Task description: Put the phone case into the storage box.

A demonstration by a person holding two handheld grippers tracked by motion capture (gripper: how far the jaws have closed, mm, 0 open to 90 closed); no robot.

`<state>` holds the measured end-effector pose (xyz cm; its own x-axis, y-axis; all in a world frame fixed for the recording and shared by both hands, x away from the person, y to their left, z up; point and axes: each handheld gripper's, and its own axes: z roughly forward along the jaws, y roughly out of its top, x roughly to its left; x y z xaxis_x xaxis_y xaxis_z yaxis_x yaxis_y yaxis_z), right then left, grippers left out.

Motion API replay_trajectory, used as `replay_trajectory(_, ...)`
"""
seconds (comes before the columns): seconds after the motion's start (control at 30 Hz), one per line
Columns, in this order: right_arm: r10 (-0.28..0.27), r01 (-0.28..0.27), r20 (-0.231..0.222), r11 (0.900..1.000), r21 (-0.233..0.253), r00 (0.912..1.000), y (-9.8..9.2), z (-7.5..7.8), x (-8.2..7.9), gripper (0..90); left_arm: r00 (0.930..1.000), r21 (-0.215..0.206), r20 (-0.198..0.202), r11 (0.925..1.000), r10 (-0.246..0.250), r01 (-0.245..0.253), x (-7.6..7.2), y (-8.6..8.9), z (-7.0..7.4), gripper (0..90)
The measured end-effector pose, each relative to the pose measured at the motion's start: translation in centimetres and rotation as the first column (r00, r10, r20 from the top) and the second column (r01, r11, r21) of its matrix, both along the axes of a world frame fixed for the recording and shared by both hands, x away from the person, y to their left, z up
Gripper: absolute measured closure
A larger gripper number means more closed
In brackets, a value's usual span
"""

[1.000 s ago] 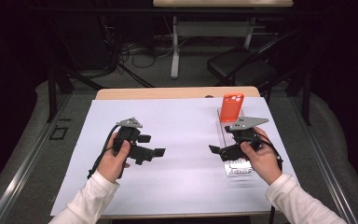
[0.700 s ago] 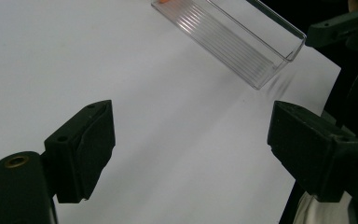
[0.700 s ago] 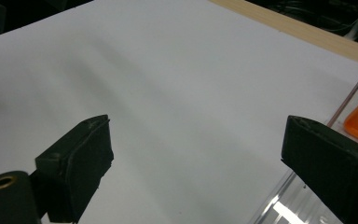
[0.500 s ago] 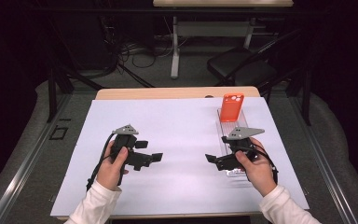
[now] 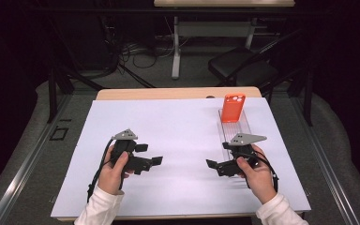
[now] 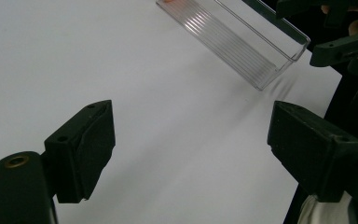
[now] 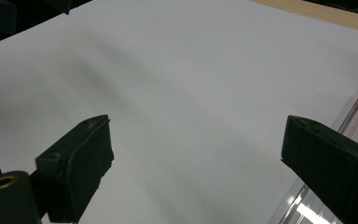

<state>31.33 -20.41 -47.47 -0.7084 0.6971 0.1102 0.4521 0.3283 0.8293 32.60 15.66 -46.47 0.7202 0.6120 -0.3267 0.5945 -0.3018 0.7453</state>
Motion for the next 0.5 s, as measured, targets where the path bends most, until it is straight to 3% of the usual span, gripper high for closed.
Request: replay_trajectory(0.5,0.036,-0.036,0.018,0.999,-0.001,0.9992,0.9,-1.2,-0.9,8.1,1.0000,0.010,0.007,0.9999,-0.003,0.003,-0.4,0.6,-1.1,15.2)
